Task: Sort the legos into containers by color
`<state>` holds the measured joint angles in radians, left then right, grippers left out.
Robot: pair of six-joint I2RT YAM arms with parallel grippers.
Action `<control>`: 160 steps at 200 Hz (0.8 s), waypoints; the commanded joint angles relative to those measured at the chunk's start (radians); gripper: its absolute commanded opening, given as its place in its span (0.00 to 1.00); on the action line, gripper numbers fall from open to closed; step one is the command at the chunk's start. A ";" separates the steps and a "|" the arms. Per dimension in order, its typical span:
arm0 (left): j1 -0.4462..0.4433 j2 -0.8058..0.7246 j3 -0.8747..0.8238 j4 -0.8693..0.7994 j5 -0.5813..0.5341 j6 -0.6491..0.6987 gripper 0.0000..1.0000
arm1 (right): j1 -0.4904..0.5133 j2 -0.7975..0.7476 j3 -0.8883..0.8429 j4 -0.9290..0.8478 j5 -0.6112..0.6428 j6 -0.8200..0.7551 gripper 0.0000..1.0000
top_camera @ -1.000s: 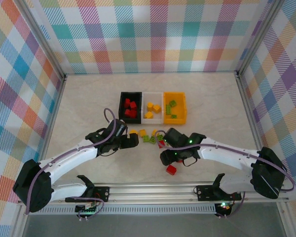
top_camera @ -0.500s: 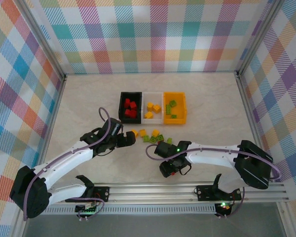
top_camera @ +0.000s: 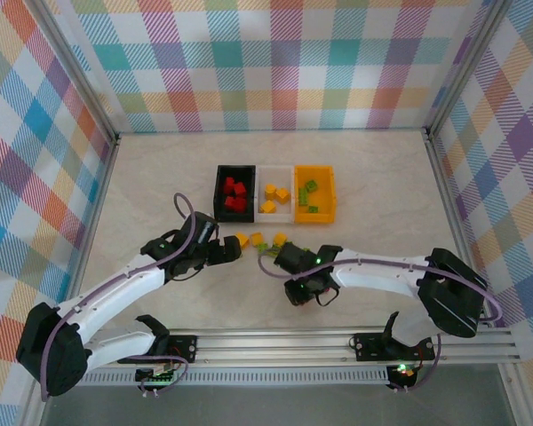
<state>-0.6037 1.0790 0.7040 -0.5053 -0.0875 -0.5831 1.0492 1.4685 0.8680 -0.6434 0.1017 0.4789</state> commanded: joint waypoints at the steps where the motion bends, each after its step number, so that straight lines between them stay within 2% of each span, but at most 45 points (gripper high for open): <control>1: 0.014 -0.043 -0.003 -0.041 -0.030 -0.003 1.00 | -0.062 0.021 0.158 0.055 -0.018 -0.102 0.32; 50: 0.025 -0.096 -0.021 -0.091 -0.043 -0.004 1.00 | -0.184 0.231 0.506 0.124 -0.115 -0.216 0.31; 93: 0.031 -0.104 -0.026 -0.087 -0.027 -0.007 1.00 | -0.247 0.515 0.889 0.048 -0.123 -0.259 0.31; 129: 0.033 -0.102 -0.031 -0.081 -0.019 -0.009 1.00 | -0.281 0.694 1.122 -0.019 -0.115 -0.263 0.31; 160: 0.033 -0.085 -0.029 -0.075 -0.012 -0.006 1.00 | -0.291 0.808 1.288 -0.085 -0.113 -0.266 0.38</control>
<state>-0.5816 0.9867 0.6861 -0.5743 -0.1123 -0.5838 0.7666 2.2211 2.0422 -0.6430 -0.0017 0.2398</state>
